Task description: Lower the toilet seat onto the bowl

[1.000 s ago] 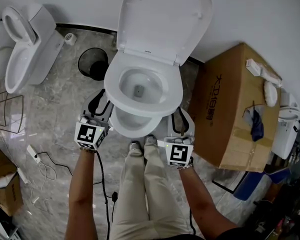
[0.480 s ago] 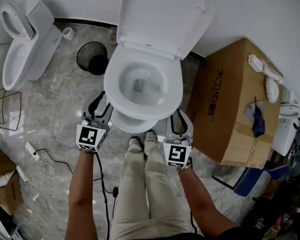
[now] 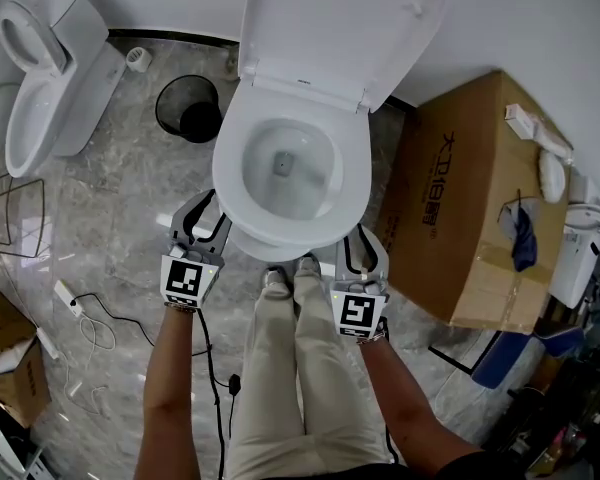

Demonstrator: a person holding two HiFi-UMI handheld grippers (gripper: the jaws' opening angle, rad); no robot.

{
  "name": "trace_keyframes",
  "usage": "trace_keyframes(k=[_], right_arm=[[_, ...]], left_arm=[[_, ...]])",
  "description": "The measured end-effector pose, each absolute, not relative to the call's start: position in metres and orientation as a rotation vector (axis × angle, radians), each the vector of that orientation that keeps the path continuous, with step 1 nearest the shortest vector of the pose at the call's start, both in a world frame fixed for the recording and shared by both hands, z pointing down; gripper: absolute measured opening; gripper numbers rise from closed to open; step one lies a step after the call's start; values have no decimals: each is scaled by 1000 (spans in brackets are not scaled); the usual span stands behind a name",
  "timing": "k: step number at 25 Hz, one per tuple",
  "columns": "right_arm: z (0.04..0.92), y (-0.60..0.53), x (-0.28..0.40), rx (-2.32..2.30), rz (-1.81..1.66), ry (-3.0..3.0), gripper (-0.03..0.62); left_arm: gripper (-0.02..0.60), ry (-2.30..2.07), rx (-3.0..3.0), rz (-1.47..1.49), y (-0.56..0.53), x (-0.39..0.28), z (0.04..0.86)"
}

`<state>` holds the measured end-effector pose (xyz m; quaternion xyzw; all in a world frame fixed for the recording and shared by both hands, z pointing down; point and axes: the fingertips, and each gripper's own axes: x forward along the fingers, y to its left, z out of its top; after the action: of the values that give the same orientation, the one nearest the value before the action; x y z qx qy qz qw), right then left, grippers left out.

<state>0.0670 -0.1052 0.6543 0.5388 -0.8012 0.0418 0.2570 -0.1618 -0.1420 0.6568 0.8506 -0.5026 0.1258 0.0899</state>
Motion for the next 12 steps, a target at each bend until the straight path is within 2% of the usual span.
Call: trace_keyframes(k=[12], right_arm=[[684, -86, 64, 1416, 223, -2146, 104]], left_arm=[[161, -1448, 2491, 458, -122, -165, 688]])
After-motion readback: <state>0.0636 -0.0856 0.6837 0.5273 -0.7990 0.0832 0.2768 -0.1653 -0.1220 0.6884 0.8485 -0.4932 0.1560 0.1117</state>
